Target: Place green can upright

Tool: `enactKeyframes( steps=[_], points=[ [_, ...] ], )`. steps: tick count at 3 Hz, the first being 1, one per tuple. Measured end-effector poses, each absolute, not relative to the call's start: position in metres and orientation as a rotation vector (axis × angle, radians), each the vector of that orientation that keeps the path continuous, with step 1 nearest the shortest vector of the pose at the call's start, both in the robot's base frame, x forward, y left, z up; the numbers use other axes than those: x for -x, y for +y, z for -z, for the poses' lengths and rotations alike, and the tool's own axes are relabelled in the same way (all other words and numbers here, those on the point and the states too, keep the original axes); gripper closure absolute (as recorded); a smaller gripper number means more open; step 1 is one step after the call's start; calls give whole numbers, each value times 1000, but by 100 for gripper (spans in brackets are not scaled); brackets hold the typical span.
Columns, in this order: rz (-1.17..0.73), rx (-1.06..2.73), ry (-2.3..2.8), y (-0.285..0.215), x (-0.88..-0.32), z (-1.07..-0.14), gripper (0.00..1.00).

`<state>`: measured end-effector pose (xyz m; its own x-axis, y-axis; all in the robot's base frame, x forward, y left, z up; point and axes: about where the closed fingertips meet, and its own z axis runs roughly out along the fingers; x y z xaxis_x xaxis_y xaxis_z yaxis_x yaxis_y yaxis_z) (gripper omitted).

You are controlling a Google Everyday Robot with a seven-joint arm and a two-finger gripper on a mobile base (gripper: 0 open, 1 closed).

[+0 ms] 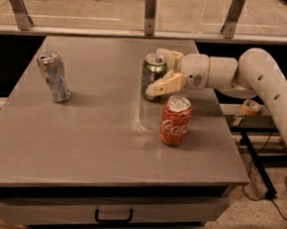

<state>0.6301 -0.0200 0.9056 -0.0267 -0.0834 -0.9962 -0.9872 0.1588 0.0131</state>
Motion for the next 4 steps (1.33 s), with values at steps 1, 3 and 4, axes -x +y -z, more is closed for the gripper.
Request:
enactKeyframes(
  steps=[1, 3, 4],
  points=[
    [-1015, 1155, 1362, -16, -636, -928, 0],
    [-842, 1141, 1386, -44, -631, -980, 0],
    [-708, 1080, 1441, -74, -616, -1001, 0]
  ],
)
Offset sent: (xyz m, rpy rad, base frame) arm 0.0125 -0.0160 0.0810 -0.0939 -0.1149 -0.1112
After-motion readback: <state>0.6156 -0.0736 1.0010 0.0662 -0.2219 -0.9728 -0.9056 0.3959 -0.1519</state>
